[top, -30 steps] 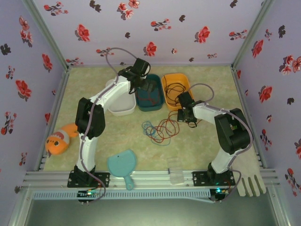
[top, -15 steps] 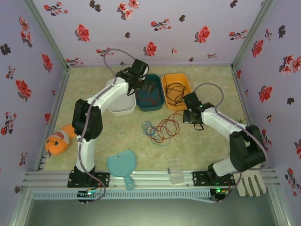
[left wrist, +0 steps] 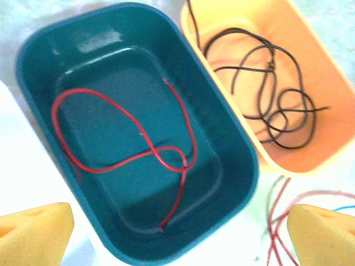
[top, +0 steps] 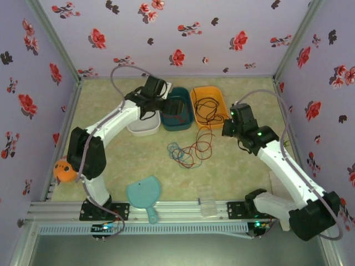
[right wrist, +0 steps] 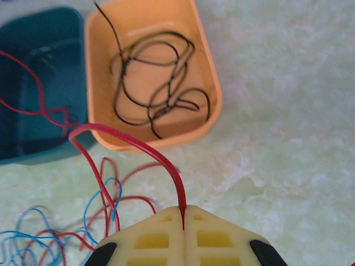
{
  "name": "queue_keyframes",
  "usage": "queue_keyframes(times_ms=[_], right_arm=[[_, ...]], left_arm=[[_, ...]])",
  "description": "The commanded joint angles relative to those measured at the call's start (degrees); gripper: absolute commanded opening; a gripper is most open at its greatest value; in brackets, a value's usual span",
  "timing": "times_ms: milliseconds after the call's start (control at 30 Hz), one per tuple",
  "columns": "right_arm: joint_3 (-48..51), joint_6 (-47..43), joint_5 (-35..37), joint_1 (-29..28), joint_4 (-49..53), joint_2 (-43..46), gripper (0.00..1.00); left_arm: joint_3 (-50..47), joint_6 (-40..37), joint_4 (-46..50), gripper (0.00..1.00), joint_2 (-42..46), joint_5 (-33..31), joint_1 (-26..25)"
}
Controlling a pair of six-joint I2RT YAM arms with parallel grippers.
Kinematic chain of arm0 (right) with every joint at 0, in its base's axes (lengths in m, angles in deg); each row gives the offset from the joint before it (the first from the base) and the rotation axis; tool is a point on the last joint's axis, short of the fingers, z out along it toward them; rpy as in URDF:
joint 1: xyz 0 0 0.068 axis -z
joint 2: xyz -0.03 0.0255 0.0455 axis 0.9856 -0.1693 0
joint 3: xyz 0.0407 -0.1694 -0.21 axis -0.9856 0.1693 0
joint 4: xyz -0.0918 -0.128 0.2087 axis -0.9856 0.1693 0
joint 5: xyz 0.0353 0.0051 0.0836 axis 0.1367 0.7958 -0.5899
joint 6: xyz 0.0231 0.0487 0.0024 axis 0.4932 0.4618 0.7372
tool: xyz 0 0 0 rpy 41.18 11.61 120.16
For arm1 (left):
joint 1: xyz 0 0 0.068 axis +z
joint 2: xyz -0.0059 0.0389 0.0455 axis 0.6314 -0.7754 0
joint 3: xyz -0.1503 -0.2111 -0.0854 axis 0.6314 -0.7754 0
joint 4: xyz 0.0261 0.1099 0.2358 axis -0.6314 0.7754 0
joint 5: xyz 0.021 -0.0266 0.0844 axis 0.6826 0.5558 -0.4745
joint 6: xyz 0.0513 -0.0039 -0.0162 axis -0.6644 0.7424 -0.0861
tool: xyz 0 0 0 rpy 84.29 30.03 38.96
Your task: Untangle the cables
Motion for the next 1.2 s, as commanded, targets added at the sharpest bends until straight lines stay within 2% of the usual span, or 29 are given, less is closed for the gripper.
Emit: queue_keyframes(times_ms=[0,167,333,500,733,1000,1167], right_arm=[[-2.9,-2.7,-1.5,-1.0,1.0,2.3,0.0],[-4.6,-4.3,-3.3,-1.7,-0.8,4.4,0.0],[-5.5,-4.6,-6.6,-1.8,-3.2,5.2,0.0],[-7.0,-5.0,-8.3,-2.2,-4.3,5.6,0.0],[-7.9,-4.8,-9.2,-2.5,-5.0,5.5,0.0],[-8.9,-4.7,-10.0,-2.9,-5.0,6.0,0.0],[-9.0,-4.9,-9.6,-3.0,-4.8,6.1,0.0]], left_arm=[[-4.9,1.7,-6.3,0.98,3.8,7.0,0.1],[-14.0,1.0,-15.7,0.95,8.3,13.5,-0.7],[-19.9,-0.7,-21.1,0.88,10.4,16.5,-3.3],[-23.8,-2.8,-26.6,0.85,11.9,17.8,-8.1],[-22.9,-1.7,-30.0,0.75,8.1,17.8,-11.9],[-21.8,1.2,-33.8,0.68,2.4,17.0,-12.7],[-21.7,2.5,-35.4,0.52,0.4,17.0,-12.9]])
